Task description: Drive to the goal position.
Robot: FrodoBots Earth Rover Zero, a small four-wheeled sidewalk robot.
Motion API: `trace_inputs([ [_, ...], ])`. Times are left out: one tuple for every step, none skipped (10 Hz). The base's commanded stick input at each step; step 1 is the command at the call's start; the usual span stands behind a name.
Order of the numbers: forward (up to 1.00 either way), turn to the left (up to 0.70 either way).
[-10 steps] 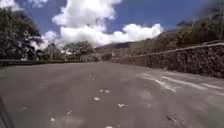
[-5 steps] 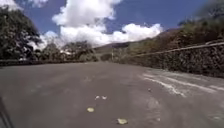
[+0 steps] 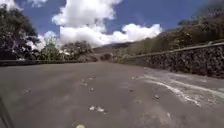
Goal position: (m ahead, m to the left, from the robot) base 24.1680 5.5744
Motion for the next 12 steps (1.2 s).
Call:
trace_inputs([
  [0.7, 0.0],
  [0.7, 0.0],
  [0.7, 0.0],
  [0.7, 0.0],
  [0.7, 0.0],
  [0.7, 0.0],
  [0.7, 0.0],
  [0.7, 0.0],
  [0.7, 0.0],
  [0.7, 0.0],
  [0.7, 0.0],
  [0.7, 0.0],
])
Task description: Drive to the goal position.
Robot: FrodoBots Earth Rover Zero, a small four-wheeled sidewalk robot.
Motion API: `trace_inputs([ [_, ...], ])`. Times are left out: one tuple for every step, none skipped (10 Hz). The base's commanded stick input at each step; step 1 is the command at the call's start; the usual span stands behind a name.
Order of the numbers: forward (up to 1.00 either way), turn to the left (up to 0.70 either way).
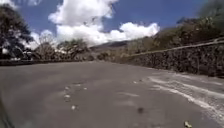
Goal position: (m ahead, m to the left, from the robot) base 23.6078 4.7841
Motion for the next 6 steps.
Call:
trace_inputs([
  [0.7, 0.0],
  [0.7, 0.0],
  [0.7, 0.0],
  [0.7, 0.0],
  [0.7, 0.0],
  [0.7, 0.0],
])
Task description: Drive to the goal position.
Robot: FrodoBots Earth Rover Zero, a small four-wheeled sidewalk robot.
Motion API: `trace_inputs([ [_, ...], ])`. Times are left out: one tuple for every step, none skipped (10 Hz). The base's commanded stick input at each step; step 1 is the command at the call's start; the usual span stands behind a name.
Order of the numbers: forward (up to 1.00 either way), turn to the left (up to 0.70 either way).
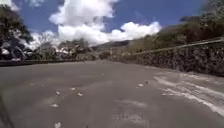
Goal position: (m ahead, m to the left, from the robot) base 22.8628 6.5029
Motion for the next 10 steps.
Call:
trace_inputs([
  [0.7, 0.0],
  [0.7, 0.0],
  [0.7, 0.0],
  [0.7, 0.0],
  [0.7, 0.0],
  [0.7, 0.0],
  [0.7, 0.0],
  [0.7, 0.0],
  [0.7, 0.0],
  [0.7, 0.0],
])
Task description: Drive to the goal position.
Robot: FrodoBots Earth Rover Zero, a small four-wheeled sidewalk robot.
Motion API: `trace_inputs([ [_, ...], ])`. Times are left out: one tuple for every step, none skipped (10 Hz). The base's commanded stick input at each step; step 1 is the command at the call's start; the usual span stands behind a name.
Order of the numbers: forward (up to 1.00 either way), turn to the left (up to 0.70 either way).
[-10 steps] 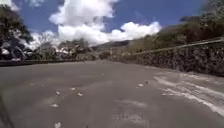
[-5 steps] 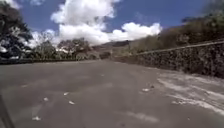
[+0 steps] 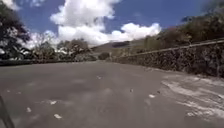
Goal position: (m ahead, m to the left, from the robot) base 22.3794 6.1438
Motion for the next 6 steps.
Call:
trace_inputs([
  [0.7, 0.0],
  [0.7, 0.0],
  [0.7, 0.0],
  [0.7, 0.0],
  [0.7, 0.0],
  [0.7, 0.0],
])
